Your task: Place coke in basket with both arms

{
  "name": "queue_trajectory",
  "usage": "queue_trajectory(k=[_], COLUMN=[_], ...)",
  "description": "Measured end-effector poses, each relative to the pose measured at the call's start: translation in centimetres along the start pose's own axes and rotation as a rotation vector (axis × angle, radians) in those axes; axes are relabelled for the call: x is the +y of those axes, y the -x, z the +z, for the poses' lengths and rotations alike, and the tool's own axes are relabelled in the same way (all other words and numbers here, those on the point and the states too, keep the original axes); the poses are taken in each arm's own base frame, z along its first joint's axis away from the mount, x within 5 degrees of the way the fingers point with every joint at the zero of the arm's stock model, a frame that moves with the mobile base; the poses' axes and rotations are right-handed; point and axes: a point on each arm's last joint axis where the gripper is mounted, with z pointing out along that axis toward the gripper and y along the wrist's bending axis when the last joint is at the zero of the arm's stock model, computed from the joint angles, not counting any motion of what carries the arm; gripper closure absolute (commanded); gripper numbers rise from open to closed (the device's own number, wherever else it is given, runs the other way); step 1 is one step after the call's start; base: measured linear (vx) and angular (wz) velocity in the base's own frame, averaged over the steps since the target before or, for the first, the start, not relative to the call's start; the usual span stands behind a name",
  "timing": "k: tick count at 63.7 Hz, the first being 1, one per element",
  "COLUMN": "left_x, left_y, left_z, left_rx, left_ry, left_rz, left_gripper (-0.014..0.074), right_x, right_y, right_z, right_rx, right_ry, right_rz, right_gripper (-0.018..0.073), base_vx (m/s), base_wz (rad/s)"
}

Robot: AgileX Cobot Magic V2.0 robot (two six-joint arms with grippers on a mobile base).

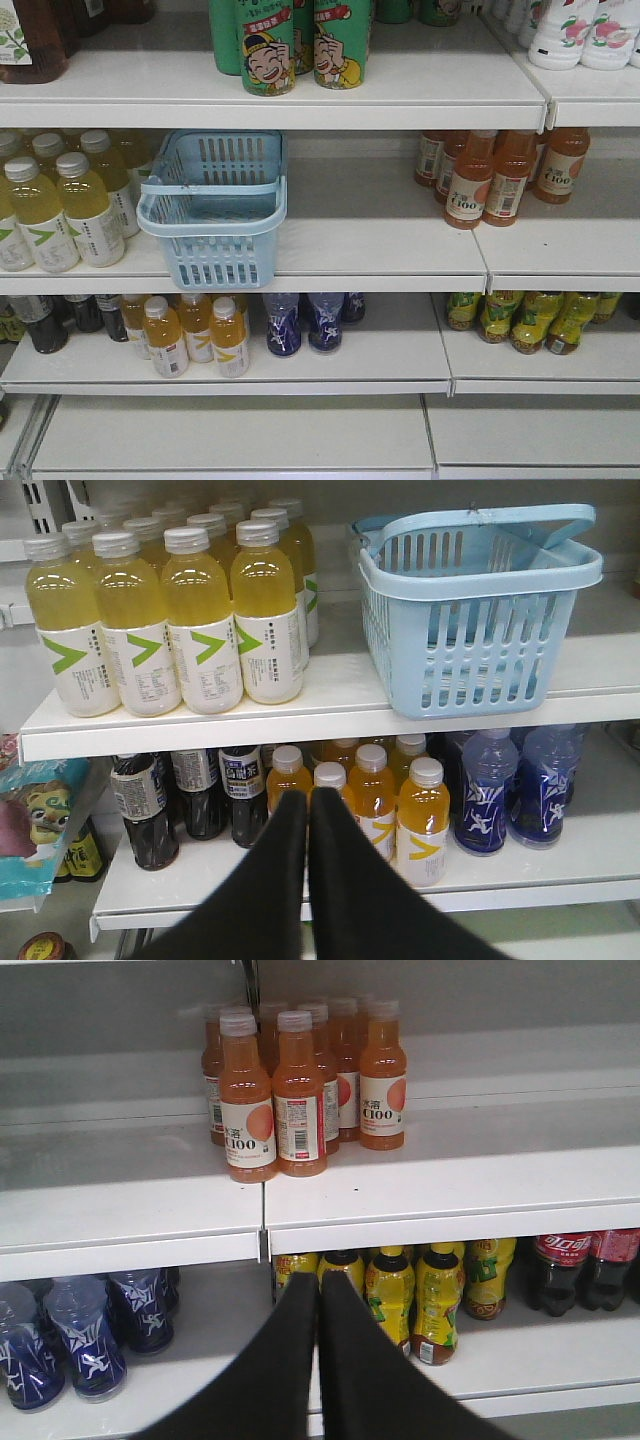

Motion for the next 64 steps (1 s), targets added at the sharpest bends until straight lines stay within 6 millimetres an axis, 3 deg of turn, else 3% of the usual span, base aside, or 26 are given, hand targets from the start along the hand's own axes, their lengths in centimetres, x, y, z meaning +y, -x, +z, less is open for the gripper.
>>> queue_trajectory(k=[64], left_x=[0.11], left_y=[0.03], left_z=[0.0], left_rx=[-0.002], left_ry=[0.012], left_rz=[0.079], left_gripper=[0.0603], right_x=[0.0], right_y=[0.0], right_z=[0.0], right_rx=[0.0], right_ry=[0.0], right_rz=[0.0], right_gripper=[0.0564], base_vx=[0.0], base_wz=[0.0])
